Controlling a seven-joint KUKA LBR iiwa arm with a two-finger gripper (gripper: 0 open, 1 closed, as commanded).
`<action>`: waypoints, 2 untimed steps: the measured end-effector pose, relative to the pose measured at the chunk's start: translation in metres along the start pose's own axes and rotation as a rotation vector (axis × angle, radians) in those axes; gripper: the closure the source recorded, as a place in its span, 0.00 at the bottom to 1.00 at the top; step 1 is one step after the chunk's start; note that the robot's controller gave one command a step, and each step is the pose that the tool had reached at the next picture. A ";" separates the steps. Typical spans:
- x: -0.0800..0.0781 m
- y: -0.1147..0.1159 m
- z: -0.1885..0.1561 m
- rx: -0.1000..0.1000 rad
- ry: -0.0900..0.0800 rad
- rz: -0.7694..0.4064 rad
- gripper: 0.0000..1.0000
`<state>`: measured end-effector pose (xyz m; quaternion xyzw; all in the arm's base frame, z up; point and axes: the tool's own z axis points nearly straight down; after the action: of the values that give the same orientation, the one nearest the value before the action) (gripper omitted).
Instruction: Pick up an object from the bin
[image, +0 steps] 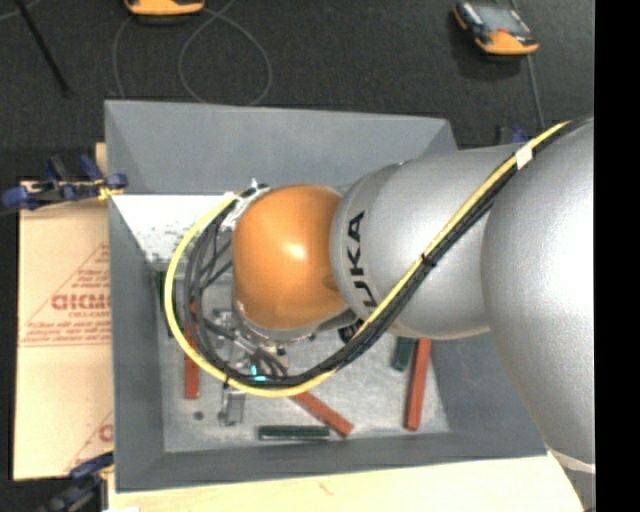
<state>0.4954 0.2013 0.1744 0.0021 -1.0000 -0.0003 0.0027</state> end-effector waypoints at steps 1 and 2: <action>-0.013 -0.085 0.108 0.004 -0.001 -0.085 0.00; -0.013 -0.080 0.104 -0.001 -0.007 -0.087 1.00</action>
Offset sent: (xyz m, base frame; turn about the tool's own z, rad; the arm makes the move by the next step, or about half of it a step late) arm 0.0123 -0.0803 -0.1044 -0.0917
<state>0.5086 0.1211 0.0705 0.0456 -0.9990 -0.0012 -0.0009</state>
